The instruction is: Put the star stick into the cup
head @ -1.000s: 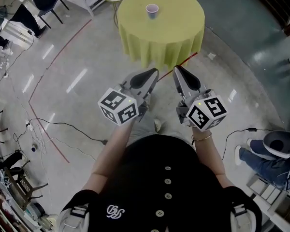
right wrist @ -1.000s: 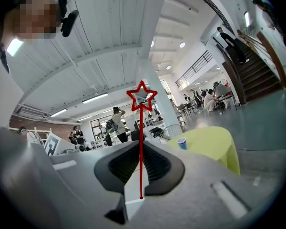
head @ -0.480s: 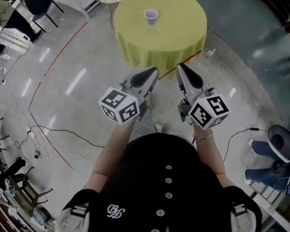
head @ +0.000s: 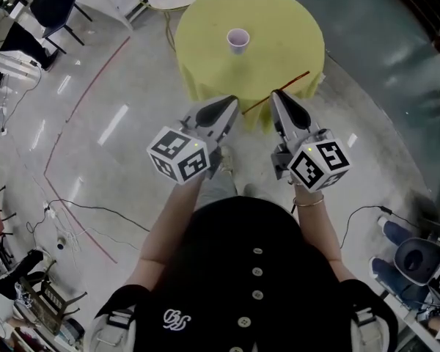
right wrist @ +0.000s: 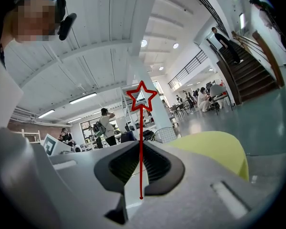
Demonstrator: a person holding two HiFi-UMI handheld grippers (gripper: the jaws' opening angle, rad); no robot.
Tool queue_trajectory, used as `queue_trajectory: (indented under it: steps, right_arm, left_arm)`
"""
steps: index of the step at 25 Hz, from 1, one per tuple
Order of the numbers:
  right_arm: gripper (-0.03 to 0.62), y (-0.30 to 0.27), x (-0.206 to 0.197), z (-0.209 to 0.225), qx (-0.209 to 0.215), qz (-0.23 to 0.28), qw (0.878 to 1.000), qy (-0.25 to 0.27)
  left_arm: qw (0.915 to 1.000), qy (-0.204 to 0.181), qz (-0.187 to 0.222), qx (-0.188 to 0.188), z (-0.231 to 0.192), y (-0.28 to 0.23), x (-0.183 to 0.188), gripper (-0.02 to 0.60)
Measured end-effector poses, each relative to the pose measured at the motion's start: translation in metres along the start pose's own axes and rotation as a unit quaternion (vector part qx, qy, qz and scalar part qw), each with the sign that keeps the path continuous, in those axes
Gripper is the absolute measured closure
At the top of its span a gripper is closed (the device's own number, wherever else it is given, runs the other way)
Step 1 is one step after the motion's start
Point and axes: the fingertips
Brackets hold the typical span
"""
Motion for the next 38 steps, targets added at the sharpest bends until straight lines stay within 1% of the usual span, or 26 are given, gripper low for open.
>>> queue_trajectory:
  steps: [6, 11, 18, 24, 28, 33, 38]
  right_arm:
    - [0.577, -0.041, 0.016, 0.022, -0.017, 0.01, 1.0, -0.003]
    - [0.577, -0.076, 0.026, 0.027, -0.029, 0.014, 0.999, 0.0]
    - [0.577, -0.101, 0.025, 0.04, -0.029, 0.0, 1.0, -0.003]
    - [0.577, -0.121, 0.023, 0.052, -0.029, -0.012, 0.999, -0.009]
    - [0.577, -0.123, 0.019, 0.062, -0.029, -0.016, 0.999, -0.015]
    - [0.577, -0.134, 0.031, 0.071, -0.021, -0.02, 0.999, -0.014]
    - [0.577, -0.158, 0.047, 0.094, -0.004, -0.027, 1.0, -0.006]
  left_arm:
    - [0.9998, -0.007, -0.01, -0.013, -0.039, -0.02, 0.023, 0.563]
    - [0.9995, -0.012, -0.016, -0.025, -0.071, -0.025, 0.04, 0.563]
    - [0.9988, -0.004, -0.026, -0.041, -0.09, -0.047, 0.043, 0.563]
    - [0.999, 0.013, -0.025, -0.034, -0.116, -0.056, 0.045, 0.563]
    - [0.9988, 0.024, -0.03, -0.031, -0.117, -0.063, 0.036, 0.563]
    - [0.999, 0.03, -0.027, -0.019, -0.126, -0.074, 0.045, 0.563]
    - [0.9988, 0.038, -0.029, -0.014, -0.141, -0.101, 0.052, 0.563]
Point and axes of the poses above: the fingertips, and each gripper's own axes: y backward along the fingers, z to its right, x out of its top, and after that the axes turned 5 degrees about -z, right-handed
